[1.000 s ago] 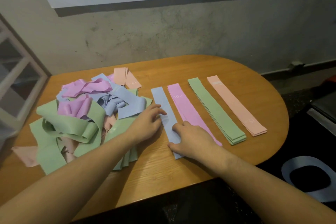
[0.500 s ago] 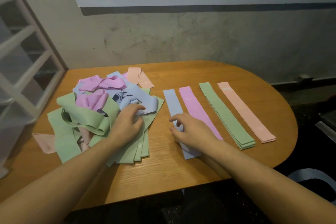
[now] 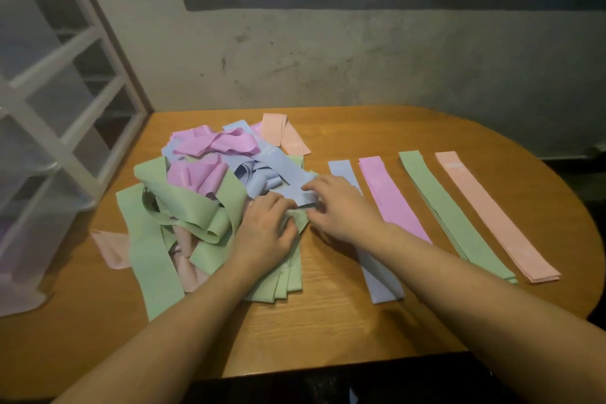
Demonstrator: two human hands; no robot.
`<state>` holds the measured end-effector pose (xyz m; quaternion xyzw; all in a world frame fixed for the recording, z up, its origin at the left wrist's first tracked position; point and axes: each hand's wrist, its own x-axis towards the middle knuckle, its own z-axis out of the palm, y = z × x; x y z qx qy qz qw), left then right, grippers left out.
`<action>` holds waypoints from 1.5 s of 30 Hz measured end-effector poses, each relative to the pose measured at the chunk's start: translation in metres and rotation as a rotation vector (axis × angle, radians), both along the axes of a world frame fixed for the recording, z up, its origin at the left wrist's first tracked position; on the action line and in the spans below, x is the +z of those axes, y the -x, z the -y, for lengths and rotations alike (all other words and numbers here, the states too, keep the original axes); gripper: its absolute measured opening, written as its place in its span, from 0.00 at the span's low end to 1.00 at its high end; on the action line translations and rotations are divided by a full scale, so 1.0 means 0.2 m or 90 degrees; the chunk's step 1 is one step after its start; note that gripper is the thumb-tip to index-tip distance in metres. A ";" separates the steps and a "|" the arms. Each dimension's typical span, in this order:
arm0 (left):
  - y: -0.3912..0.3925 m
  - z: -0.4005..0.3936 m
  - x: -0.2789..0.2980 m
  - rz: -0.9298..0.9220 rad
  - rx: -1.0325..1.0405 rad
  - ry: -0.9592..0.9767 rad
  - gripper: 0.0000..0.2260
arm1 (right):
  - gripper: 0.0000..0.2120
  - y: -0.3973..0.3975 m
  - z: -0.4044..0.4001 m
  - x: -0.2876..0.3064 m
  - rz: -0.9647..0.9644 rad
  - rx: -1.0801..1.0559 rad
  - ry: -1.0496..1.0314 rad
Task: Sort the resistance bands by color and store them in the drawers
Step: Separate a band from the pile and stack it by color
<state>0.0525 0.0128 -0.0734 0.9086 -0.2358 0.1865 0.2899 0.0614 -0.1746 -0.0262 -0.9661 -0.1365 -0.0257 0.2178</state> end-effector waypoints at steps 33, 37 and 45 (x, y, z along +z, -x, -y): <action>0.07 -0.02 0.08 -0.119 -0.065 0.155 0.21 | 0.11 0.13 -0.02 0.13 -0.190 -0.052 -0.412; 0.04 -0.03 0.09 -0.119 -0.135 0.102 0.17 | 0.13 0.15 -0.03 0.16 -0.206 -0.059 -0.481; 0.06 0.01 0.11 0.007 -0.057 0.127 0.15 | 0.15 0.17 -0.01 0.19 -0.243 -0.105 -0.527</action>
